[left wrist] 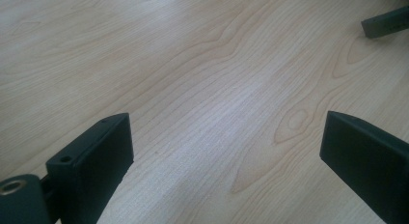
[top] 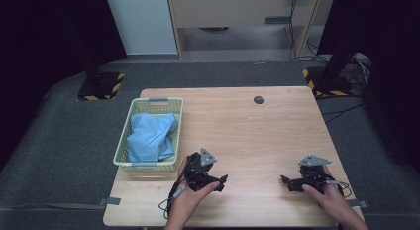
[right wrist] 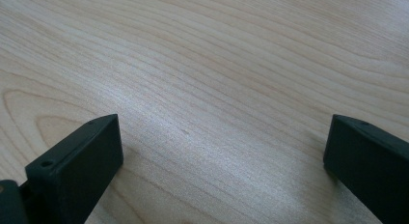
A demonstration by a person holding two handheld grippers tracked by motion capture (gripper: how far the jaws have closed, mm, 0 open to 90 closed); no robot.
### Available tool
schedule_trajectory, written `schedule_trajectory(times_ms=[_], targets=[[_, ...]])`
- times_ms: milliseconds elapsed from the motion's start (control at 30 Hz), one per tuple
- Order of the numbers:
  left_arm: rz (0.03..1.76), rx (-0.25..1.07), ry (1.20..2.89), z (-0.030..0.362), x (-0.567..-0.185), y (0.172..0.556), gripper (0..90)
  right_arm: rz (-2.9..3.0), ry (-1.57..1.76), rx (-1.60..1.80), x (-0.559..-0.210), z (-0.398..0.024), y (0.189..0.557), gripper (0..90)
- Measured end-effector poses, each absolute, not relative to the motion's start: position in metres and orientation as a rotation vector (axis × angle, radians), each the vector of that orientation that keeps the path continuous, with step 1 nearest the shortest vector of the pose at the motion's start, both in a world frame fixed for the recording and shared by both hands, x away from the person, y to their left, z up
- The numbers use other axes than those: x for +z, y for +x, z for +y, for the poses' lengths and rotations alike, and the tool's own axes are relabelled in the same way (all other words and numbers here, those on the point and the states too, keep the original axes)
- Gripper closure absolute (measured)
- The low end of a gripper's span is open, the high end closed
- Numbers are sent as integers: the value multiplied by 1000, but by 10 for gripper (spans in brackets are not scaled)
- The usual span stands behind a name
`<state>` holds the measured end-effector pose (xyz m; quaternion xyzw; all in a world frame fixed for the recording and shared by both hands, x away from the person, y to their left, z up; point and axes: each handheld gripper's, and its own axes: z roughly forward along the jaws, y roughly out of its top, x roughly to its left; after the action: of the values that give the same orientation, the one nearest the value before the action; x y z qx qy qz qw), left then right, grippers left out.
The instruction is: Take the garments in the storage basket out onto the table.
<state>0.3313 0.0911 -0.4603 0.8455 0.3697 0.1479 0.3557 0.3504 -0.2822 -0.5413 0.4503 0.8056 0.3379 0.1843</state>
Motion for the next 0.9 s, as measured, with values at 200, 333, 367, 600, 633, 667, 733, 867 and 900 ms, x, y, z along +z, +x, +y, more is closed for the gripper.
schedule_trajectory(times_ms=[200, 333, 367, 600, 633, 667, 733, 867, 900], targets=[[945, 392, 2167, 93, -453, 329, 47, 2271, 1269, 952, -541, -282, 350, 6], [944, 396, 2157, 94, -450, 329, 47, 2270, 1270, 952, -541, -282, 350, 6], [947, 397, 2155, 94, -449, 329, 47, 2270, 1270, 952, -541, -282, 350, 5], [948, 399, 2151, 95, -446, 328, 41, 2270, 1270, 952, -541, -282, 350, 5], [948, 399, 2152, 95, -446, 328, 41, 2270, 1270, 952, -541, -282, 350, 6], [947, 400, 2152, 95, -446, 328, 41, 2270, 1270, 952, -541, -282, 350, 6], [950, 399, 2152, 95, -446, 328, 41, 2270, 1270, 952, -541, -282, 350, 5], [943, 397, 2160, 93, -447, 328, 39, 2270, 1269, 952, -541, -282, 350, 6], [943, 397, 2159, 92, -447, 327, 38, 2270, 1270, 952, -541, -282, 350, 5]])
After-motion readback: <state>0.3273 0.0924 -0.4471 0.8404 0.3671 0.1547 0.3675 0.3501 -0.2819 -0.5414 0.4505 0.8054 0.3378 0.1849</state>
